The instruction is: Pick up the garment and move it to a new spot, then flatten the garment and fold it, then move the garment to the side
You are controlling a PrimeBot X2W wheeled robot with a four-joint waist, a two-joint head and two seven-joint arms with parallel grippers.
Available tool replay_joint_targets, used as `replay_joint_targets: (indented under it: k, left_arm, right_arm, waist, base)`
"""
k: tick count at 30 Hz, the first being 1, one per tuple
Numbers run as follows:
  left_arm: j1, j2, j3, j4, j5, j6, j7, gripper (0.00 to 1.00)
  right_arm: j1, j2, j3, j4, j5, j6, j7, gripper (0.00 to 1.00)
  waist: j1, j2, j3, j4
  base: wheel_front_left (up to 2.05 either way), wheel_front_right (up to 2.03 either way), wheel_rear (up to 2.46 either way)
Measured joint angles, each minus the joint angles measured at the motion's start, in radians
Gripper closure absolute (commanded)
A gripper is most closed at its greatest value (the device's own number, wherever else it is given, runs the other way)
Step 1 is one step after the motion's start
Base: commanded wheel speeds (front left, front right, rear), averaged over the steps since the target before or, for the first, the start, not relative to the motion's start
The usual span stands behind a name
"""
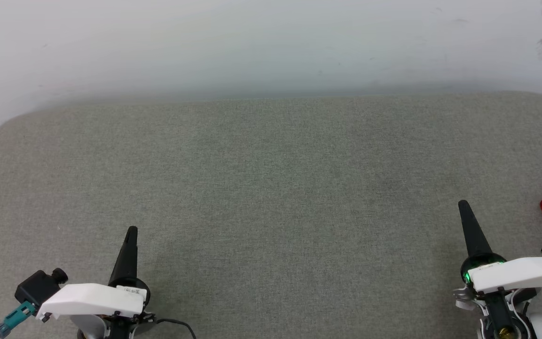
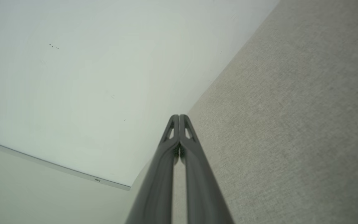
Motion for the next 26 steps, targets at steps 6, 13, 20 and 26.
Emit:
replay_joint_targets:
  k: [6,13,20,26]
  left_arm:
    - [-0.009,0.000,0.004,0.008,-0.066,0.000,0.018,1.00]
    - [-0.011,-0.001,0.009,0.016,-0.138,0.000,0.036,1.00]
    - [-0.015,-0.001,0.012,0.023,-0.206,-0.001,0.053,1.00]
    - [-0.022,-0.001,0.015,0.030,-0.262,-0.002,0.066,1.00]
  right_arm:
    - [0.004,0.000,-0.006,0.002,0.063,0.000,0.011,1.00]
    - [0.009,0.000,-0.011,0.003,0.132,0.000,0.028,1.00]
    - [0.009,0.000,-0.017,0.005,0.198,0.000,0.043,1.00]
    - [0.010,0.000,-0.021,0.007,0.250,0.000,0.054,1.00]
  waist:
    - [0.0000,0.0000,-0.005,0.002]
    - [0.0000,0.0000,-0.011,0.005]
    - [-0.0001,0.0000,-0.017,0.008]
    - [-0.0001,0.0000,-0.021,0.011]
  base:
    - [0.00,0.00,0.00]
    - [0.00,0.00,0.00]
    - [0.00,0.00,0.00]
    - [0.00,0.00,0.00]
